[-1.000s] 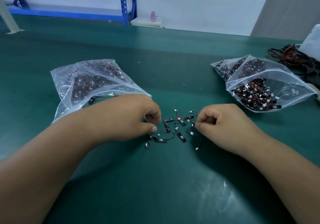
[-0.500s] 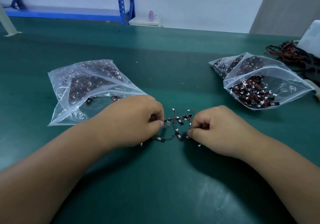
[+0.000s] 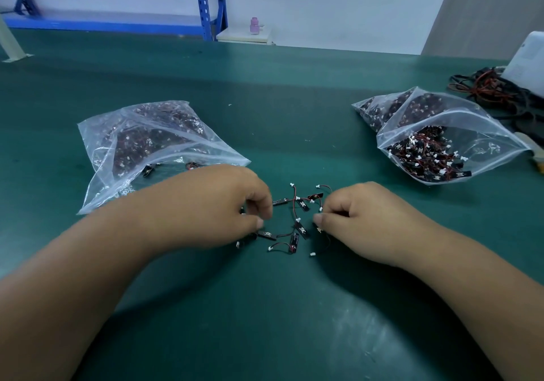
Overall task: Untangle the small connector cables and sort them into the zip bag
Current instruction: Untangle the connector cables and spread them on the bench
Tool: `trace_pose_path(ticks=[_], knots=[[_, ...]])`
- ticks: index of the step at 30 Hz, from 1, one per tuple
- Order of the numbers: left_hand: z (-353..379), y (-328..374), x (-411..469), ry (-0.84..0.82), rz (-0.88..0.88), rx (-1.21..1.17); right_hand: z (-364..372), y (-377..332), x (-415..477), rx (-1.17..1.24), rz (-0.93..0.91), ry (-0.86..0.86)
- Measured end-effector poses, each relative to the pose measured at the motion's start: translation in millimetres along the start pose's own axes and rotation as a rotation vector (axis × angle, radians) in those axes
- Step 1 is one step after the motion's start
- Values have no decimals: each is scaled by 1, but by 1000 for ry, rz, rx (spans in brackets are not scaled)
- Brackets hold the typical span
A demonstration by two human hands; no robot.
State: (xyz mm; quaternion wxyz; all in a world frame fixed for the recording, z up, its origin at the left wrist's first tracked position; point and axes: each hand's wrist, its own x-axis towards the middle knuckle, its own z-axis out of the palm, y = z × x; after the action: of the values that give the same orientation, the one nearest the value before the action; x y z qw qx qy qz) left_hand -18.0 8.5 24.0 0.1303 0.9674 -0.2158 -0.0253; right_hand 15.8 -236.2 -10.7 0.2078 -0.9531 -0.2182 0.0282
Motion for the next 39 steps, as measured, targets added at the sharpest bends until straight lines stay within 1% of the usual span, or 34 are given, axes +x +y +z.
trace_pose_path(ticks=[2,4,11,16,19,23,27,30,33,35,39], knots=[[-5,-5,-2,-81,-46,18,2,-1,-1,15,-10,18],[-5,-7,-4,-126,-62,24,6,-3,-2,5,-11,37],[9,3,2,-67,41,29,12,-3,-1,-59,24,57],[11,5,2,-79,29,45,11,-5,-3,-43,25,77],[11,5,1,-75,15,76,12,-7,-4,-96,19,88],[10,8,2,-103,20,62,9,-7,-3,-75,24,43],[0,2,-3,-162,15,-27,5,-6,-4,-79,8,-19],[-5,-5,-5,-171,2,3,4,-5,-5,-36,11,-23],[-5,-5,-4,-213,-26,18,3,-4,-3,7,31,-39],[-4,-4,-4,-225,-41,17,3,-4,-2,10,47,-22],[-3,-4,-3,-194,-72,55,6,-4,-2,28,63,100]])
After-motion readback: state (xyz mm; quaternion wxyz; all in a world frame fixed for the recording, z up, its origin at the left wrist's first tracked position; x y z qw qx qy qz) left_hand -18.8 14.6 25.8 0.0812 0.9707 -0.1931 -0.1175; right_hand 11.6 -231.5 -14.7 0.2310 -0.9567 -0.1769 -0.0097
